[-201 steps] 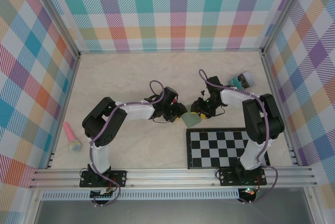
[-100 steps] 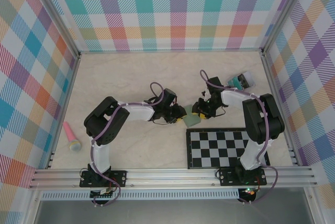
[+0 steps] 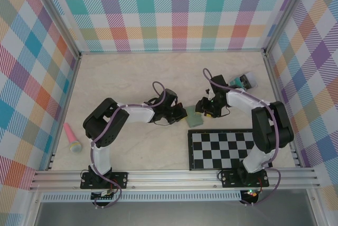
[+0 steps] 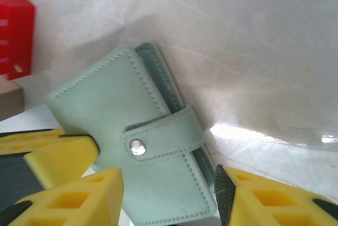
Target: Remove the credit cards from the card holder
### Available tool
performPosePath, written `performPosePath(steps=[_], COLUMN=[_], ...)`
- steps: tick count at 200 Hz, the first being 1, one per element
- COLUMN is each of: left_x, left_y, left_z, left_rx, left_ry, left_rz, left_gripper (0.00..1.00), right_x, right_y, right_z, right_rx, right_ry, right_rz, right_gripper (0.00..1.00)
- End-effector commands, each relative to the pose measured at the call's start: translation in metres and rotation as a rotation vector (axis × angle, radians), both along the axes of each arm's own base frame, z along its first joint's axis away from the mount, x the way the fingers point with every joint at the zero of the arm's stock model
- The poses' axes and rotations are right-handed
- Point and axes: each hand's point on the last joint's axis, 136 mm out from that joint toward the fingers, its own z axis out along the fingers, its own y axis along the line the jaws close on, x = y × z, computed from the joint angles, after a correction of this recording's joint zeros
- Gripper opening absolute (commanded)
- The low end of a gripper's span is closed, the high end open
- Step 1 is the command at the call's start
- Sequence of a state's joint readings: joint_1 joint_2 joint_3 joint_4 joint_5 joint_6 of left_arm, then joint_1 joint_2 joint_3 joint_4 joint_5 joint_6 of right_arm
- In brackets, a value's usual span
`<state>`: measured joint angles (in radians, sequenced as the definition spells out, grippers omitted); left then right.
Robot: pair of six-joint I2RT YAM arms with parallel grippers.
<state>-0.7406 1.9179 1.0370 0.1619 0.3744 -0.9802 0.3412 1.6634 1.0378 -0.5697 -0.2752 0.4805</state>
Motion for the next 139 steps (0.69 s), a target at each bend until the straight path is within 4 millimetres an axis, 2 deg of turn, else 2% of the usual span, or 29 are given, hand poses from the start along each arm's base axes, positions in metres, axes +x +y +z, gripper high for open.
performPosePath(steps=[1, 24, 75, 139], left_x=[0.000, -0.001, -0.001, -0.001], left_y=[0.002, 0.002, 0.004, 0.003], left_z=[0.021, 0.027, 0.034, 0.035], left_rx=[0.005, 0.009, 0.008, -0.006], left_ry=[-0.049, -0.059, -0.077, -0.086], left_rz=[-0.029, -0.038, -0.044, -0.039], left_gripper=[0.00, 0.00, 0.00, 0.00], right_x=[0.002, 0.001, 0.000, -0.005], right_y=[0.006, 0.015, 0.032, 0.031], right_z=[0.021, 0.020, 0.005, -0.014], right_rx=[-0.026, -0.067, -0.148, -0.215], right_ry=[-0.068, -0.071, -0.041, 0.011], right_rz=[0.071, 0.122, 0.181, 0.194], right_gripper=[0.51, 0.49, 0.42, 0.42])
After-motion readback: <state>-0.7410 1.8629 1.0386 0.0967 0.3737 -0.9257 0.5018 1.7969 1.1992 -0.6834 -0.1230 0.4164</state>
